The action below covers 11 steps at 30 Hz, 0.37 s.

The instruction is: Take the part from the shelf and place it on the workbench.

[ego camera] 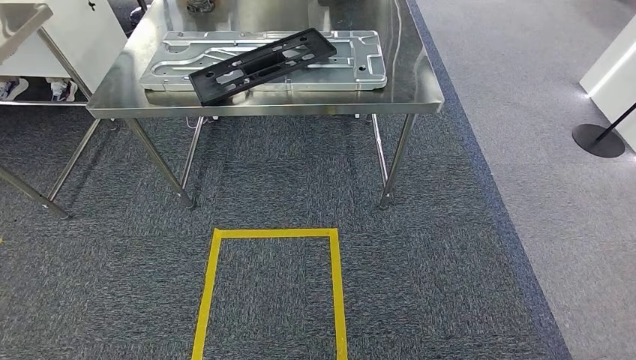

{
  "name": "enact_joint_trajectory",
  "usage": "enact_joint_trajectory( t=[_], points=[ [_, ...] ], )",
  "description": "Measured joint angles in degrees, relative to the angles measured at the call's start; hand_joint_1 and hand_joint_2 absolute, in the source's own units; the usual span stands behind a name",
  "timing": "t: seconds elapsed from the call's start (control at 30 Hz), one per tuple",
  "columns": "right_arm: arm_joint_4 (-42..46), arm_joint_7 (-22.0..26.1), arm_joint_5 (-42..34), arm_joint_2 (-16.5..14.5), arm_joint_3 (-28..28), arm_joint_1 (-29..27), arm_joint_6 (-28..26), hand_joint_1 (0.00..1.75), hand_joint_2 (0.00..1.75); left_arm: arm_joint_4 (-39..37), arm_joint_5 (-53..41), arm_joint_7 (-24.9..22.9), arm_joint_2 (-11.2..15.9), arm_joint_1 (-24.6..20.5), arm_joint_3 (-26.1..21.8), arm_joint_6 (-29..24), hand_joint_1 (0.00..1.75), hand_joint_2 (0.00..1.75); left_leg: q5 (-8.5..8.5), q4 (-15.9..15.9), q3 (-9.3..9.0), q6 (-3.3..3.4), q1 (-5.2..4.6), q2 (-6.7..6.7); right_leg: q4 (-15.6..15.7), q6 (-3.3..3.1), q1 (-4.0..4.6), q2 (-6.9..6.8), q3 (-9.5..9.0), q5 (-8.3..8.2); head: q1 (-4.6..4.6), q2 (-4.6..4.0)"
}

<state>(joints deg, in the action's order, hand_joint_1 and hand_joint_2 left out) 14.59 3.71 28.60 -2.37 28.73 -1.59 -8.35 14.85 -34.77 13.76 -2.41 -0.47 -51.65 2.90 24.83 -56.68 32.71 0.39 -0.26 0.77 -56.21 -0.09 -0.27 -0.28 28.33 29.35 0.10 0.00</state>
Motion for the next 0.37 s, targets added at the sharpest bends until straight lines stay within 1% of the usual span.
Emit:
enact_joint_trajectory(
  t=[0.03, 0.17, 0.33, 0.37],
  points=[
    [0.2, -0.1, -0.9, 0.0, -0.8, -0.2, 0.3, 0.00, 0.00, 0.2, 1.1, -0.4, 0.1, 0.2, 1.5, -0.1, 0.00, 0.00, 0.00, 0.0, 0.00, 0.00, 0.00, 0.00, 0.0, 0.00, 0.00, 0.00, 0.00, 0.00, -0.01, 0.00],
    [1.0, -0.5, -4.5, 0.3, -4.2, -0.9, 1.3, 0.00, 1.75, 1.0, 5.5, -2.1, 0.3, 1.3, 7.7, -0.6, 0.00, 0.00, 0.00, 0.0, 0.00, 0.00, 0.00, 0.00, 0.0, 0.00, 0.00, 0.00, 0.00, 0.00, 0.00, 0.00],
    [2.2, -1.1, -8.9, 0.5, -8.6, -1.8, 2.6, 0.00, 1.75, 2.1, 10.9, -4.2, 0.6, 2.7, 15.6, -0.9, 0.00, 0.00, 0.00, 0.0, 0.01, 0.00, 0.00, 0.00, 0.0, 0.00, 0.00, 0.00, 0.01, 0.00, -0.01, 0.00],
    [2.3, -1.2, -9.4, 0.5, -9.0, -1.9, 2.7, 0.00, 1.75, 2.2, 11.5, -4.5, 0.6, 2.8, 16.4, -1.0, 0.00, 0.00, 0.00, 0.0, 0.01, 0.00, 0.00, 0.00, 0.0, 0.00, 0.00, 0.00, 0.01, 0.00, -0.01, 0.00]
  ],
)
